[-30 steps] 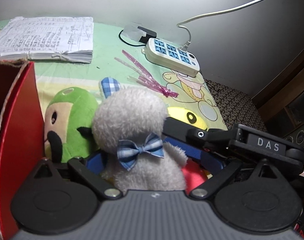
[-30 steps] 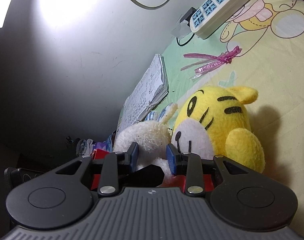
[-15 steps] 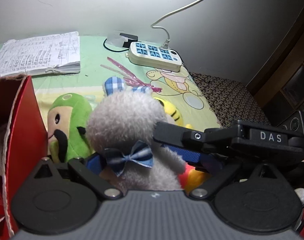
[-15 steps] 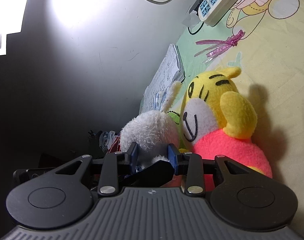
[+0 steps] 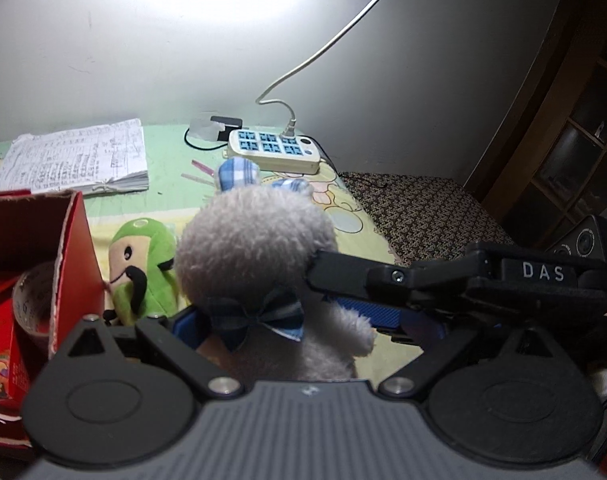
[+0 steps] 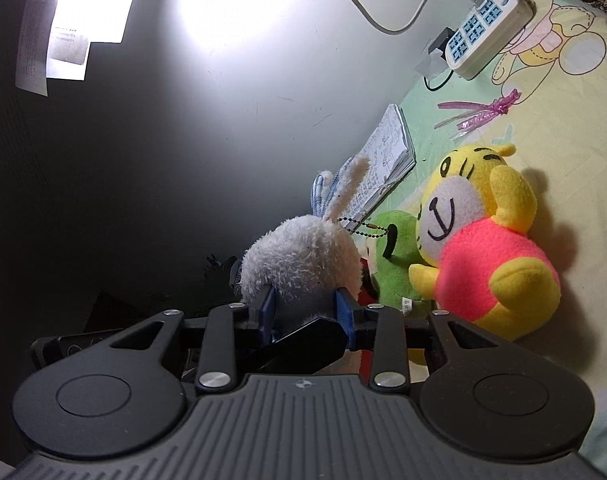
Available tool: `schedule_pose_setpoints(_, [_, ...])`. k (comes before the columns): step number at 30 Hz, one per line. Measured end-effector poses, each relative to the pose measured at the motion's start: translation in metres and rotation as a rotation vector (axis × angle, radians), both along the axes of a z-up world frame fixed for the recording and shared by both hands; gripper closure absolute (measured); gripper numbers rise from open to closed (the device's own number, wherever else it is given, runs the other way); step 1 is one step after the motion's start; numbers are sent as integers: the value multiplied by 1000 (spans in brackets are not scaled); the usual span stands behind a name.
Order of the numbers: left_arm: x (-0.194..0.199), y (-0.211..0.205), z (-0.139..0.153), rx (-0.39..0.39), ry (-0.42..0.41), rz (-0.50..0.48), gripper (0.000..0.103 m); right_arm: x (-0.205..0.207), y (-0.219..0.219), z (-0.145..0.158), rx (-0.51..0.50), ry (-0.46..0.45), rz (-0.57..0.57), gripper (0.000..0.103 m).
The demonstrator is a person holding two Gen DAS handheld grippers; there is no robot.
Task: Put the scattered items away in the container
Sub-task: 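Lift the white lamb with both grippers and carry it over the box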
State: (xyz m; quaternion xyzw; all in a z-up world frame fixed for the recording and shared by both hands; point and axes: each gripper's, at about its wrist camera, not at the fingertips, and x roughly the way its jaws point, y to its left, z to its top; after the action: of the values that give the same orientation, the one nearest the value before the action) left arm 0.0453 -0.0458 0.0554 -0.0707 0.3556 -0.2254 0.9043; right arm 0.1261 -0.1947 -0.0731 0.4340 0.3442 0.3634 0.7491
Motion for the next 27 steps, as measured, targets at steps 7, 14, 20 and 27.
schedule_pose_setpoints(7, [-21,29,8,-11,-40,53,6,0,18,13,3,-38,51,66])
schedule_pose_setpoints(14, [-27,74,22,-28,-73,79,6,-7,62,30,-11,-72,68,66])
schedule_pose_setpoints(20, [-28,124,29,-29,-89,111,6,-4,112,36,-14,-86,94,65])
schedule_pose_setpoints(27, [-25,181,22,-23,-61,146,6,-1,168,28,-22,-58,121,64])
